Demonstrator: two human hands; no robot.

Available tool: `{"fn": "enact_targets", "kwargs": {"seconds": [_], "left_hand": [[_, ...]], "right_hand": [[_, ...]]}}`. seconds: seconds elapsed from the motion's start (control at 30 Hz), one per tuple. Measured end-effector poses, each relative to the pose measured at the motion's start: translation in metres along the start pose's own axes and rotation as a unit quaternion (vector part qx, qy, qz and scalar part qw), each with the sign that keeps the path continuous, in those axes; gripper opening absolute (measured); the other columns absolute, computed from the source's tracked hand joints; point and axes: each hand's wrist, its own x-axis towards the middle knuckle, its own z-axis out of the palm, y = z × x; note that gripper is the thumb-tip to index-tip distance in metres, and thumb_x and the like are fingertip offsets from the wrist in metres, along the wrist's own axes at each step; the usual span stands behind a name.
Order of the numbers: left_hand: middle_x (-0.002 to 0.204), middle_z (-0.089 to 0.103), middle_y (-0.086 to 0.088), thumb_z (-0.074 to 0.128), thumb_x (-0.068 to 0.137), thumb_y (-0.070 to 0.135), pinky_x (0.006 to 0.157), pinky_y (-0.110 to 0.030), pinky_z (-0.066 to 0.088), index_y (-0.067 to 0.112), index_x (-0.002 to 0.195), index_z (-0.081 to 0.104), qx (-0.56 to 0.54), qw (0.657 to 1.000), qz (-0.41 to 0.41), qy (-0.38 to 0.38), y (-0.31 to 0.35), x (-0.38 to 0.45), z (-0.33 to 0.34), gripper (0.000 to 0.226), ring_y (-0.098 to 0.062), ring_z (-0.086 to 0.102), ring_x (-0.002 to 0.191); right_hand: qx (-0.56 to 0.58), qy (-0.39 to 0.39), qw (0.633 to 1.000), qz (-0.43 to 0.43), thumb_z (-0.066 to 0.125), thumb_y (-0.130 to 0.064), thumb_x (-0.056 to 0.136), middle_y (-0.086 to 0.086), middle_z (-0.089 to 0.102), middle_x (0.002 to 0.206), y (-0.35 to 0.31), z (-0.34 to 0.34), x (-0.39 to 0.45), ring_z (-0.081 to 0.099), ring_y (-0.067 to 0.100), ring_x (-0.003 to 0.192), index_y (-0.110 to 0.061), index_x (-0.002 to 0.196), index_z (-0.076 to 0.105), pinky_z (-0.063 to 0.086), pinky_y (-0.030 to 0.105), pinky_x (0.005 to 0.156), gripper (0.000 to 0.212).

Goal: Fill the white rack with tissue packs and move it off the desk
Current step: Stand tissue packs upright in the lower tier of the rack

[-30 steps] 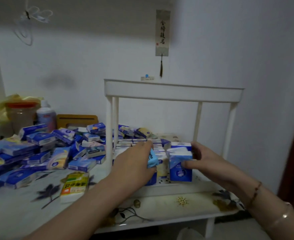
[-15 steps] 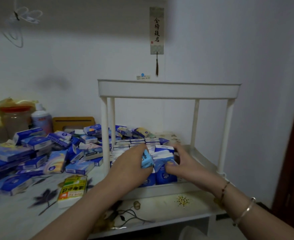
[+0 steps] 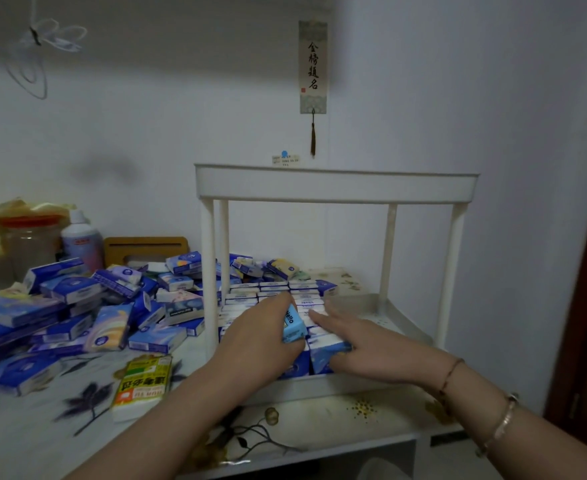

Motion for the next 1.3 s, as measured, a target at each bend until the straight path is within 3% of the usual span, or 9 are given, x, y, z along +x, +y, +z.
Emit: {"fn": "enact_targets", "kwargs": {"seconds": [0.13,0.27,0.37,0.47,0.57,0.73,1.03,1.13,1.3], "left_hand": [[0.099,0.054,0.007,0.062,0.085,0.033,0.062,-0.022,0.040,0.025,0.101,0.046,-0.008,1.000,0.005,-0.002,-0.002,-0.001,0.000,0.024,-0.010,0.053,0.089],[0.093,0.053,0.006,0.065,0.084,0.030,0.064,-0.023,0.043,0.023,0.098,0.048,-0.056,0.998,-0.005,0.003,-0.001,0.000,-0.002,0.023,-0.008,0.053,0.083],[0.093,0.051,0.005,0.067,0.085,0.029,0.068,-0.023,0.045,0.021,0.097,0.050,-0.126,0.991,-0.020,0.044,-0.001,-0.004,-0.009,0.023,-0.008,0.053,0.082],[0.091,0.055,0.010,0.068,0.084,0.032,0.058,-0.013,0.046,0.030,0.098,0.053,-0.208,0.975,-0.030,0.075,-0.002,-0.020,-0.025,0.021,0.000,0.057,0.077],[0.086,0.059,0.014,0.065,0.080,0.042,0.052,-0.017,0.047,0.039,0.097,0.058,-0.332,0.939,-0.033,0.083,-0.008,-0.043,-0.046,0.018,-0.001,0.058,0.064],[0.066,0.055,0.002,0.055,0.081,0.043,0.053,-0.025,0.045,0.017,0.091,0.053,-0.458,0.852,-0.099,0.235,-0.045,-0.052,-0.063,0.028,-0.012,0.051,0.058],[0.095,0.046,-0.004,0.024,0.080,0.078,0.083,-0.040,0.044,0.037,0.085,0.039,-0.346,0.900,-0.180,0.195,-0.107,0.005,-0.020,0.044,-0.021,0.051,0.091],[0.107,0.041,-0.008,0.027,0.093,0.059,0.100,-0.042,0.037,0.034,0.082,0.038,-0.336,0.903,-0.216,0.155,-0.116,0.028,0.001,0.030,-0.030,0.044,0.112],[0.127,0.048,-0.021,0.036,0.101,0.038,0.101,-0.048,0.043,0.026,0.085,0.038,-0.437,0.838,-0.300,0.127,-0.119,0.047,0.008,0.021,-0.034,0.050,0.119]], "right_hand": [[0.089,0.007,0.996,0.027,0.059,-0.023,0.084,-0.005,0.027,0.153,-0.003,0.000,0.003,0.048,0.010,0.117,-0.036,0.151,0.001,0.042,0.018,0.088,0.089],[0.151,0.004,0.988,0.026,0.059,-0.017,0.085,-0.005,0.024,0.150,-0.008,0.004,0.004,0.042,0.008,0.119,-0.033,0.150,0.004,0.040,0.013,0.086,0.086],[0.199,-0.007,0.978,0.058,0.056,-0.030,0.076,0.002,0.035,0.146,-0.015,-0.004,-0.001,0.042,0.019,0.130,-0.035,0.147,0.009,0.041,0.032,0.104,0.086],[0.203,0.068,0.977,0.013,0.052,-0.026,0.086,-0.017,0.030,0.135,-0.024,-0.013,-0.005,0.027,0.005,0.133,-0.035,0.143,0.025,0.029,0.020,0.099,0.064],[0.143,0.163,0.976,-0.033,0.049,-0.018,0.093,-0.022,0.039,0.126,-0.039,-0.014,0.004,0.035,-0.003,0.123,-0.032,0.128,0.047,0.029,0.009,0.087,0.038],[0.091,0.172,0.977,-0.081,0.046,-0.014,0.095,-0.008,0.051,0.123,-0.069,0.003,0.051,0.044,0.004,0.117,-0.018,0.116,0.061,0.029,0.016,0.088,0.026],[-0.066,0.057,0.996,-0.008,0.020,-0.089,0.071,0.004,0.045,0.139,-0.068,0.033,0.168,0.037,0.033,0.133,-0.047,0.109,0.043,0.033,0.058,0.104,0.062],[-0.086,0.034,0.996,-0.011,0.024,-0.089,0.068,-0.003,0.028,0.155,-0.078,0.037,0.164,0.023,0.033,0.143,-0.056,0.140,0.014,0.021,0.060,0.111,0.080],[-0.044,0.049,0.998,-0.008,0.024,-0.085,0.065,-0.008,0.040,0.148,-0.074,0.038,0.167,0.034,0.027,0.138,-0.050,0.138,0.025,0.027,0.057,0.109,0.081]]}}
